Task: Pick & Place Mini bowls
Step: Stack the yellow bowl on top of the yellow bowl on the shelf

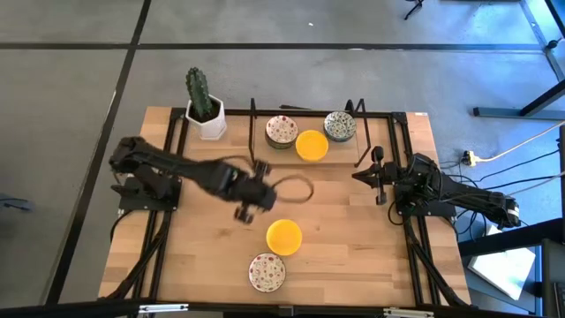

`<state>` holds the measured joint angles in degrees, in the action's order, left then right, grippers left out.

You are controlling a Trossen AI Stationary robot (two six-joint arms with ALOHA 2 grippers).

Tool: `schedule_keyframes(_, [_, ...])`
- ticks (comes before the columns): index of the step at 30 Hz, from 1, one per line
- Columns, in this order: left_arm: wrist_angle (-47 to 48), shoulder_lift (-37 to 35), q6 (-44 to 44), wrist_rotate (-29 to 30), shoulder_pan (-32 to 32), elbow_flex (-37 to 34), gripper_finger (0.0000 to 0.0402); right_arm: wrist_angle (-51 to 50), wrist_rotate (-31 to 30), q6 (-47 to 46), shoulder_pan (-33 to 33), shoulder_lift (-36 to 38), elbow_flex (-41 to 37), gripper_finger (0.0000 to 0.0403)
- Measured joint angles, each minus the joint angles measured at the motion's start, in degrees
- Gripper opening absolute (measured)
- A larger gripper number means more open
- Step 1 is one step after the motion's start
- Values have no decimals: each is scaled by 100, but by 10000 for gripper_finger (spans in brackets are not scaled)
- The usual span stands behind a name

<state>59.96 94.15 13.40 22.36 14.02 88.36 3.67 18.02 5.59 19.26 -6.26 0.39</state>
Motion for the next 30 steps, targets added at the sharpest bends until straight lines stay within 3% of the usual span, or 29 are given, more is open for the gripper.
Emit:
schedule_keyframes(4, [-942, -480, 373, -614, 402, -1066, 2, 1, -2, -40, -1, 0, 0, 17])
schedule_keyframes(8, [-2129, -755, 164, -934, 592, -1876, 3, -1, -3, -1, -1, 0, 0, 17])
schedule_keyframes(13, [-2748, -717, -160, -718, 715, -2332, 3, -1, -2, 2, -2, 0, -1, 17])
schedule_keyframes(17, [-3003, -690, 541, -570, 732, -2570, 3, -3, -2, -172, 0, -7, -1, 17])
schedule_keyframes(19, [-3935, -780, 1354, -1106, 688, -2836, 2, -6, -4, -243, -2, -7, 0, 17])
schedule_keyframes(22, [-5367, -954, 2467, -2622, 395, -3278, 3, -5, -2, -232, 0, -7, -1, 17])
schedule_keyframes(27, [-6751, -1169, 2514, -3237, -360, -3828, 2, -6, -2, -231, -2, -9, 0, 17])
schedule_keyframes(30, [-7715, -1176, 2474, -4092, -817, -4280, 3, -6, -2, -373, 0, -9, 1, 17])
